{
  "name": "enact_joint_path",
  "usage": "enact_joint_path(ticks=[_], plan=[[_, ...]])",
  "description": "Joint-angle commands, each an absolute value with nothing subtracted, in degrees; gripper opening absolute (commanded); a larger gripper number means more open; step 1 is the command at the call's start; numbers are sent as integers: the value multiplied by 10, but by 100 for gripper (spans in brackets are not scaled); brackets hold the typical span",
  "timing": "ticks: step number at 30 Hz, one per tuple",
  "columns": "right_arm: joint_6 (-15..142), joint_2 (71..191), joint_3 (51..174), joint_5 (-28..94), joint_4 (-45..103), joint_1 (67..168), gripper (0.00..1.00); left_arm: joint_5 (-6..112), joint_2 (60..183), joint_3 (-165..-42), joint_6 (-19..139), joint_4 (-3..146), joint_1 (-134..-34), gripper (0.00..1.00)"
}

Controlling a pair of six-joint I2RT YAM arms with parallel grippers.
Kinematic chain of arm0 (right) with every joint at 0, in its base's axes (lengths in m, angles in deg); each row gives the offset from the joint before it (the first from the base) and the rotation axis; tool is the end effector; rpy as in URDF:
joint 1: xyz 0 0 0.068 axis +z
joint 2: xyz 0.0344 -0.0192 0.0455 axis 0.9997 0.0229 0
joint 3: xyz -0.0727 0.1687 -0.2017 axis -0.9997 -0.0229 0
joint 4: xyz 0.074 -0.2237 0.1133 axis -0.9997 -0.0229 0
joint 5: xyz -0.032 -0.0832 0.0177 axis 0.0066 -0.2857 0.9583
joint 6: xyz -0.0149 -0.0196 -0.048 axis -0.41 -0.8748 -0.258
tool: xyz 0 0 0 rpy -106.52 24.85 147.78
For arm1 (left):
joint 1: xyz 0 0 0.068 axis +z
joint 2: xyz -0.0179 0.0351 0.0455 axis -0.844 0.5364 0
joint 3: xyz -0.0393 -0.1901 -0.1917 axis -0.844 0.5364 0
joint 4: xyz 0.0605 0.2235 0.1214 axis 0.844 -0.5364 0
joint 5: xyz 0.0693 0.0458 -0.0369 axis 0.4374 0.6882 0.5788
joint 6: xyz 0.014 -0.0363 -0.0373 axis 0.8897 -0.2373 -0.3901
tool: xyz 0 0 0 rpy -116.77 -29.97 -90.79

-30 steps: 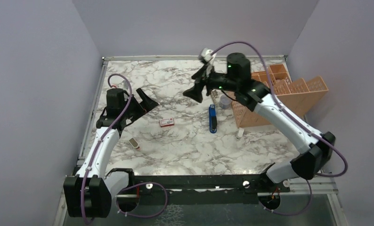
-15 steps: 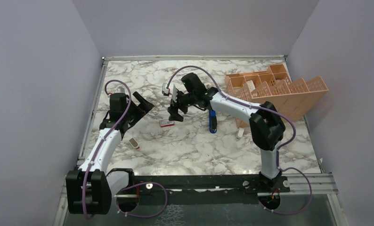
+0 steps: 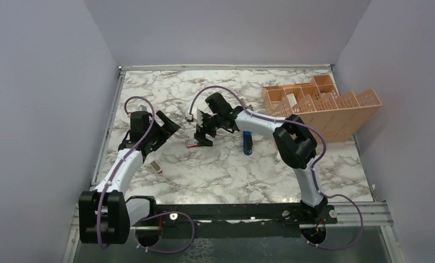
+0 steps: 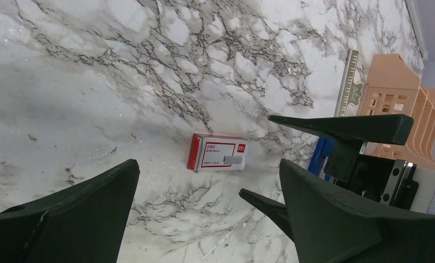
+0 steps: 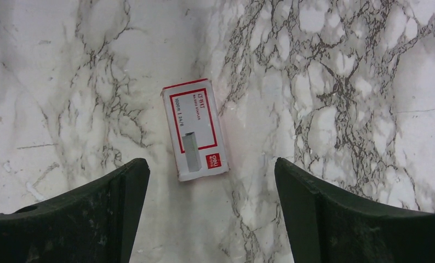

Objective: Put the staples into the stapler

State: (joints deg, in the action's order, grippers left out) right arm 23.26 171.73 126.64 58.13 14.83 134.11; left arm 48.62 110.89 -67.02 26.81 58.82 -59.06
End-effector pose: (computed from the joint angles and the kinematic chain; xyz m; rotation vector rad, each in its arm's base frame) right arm 0.3161 0.3483 0.1822 -1.6994 1.6329 0.7772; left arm 0.2326 -0.0140 0.2164 -0.7500 2.2113 -0.6725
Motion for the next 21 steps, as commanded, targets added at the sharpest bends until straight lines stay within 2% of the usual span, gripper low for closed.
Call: enact_joint_path(ticks=[1, 11, 14, 18, 21], plan=[[192, 1748, 1302, 583, 137, 1346, 90, 477, 1123, -660, 260, 616, -587, 99], [150, 1787, 1321, 625, 97, 1347, 89, 460, 1161, -649, 258, 643, -587, 96], [149, 1790, 1312, 624, 121, 1350, 85, 449, 1176, -641, 252, 667, -587, 85], [149, 1797, 1305, 615, 151, 1356, 75, 421, 1208, -638, 249, 694, -587, 71], [150, 1801, 1298, 618, 171, 1360, 68, 397, 1230, -635, 250, 725, -587, 67]])
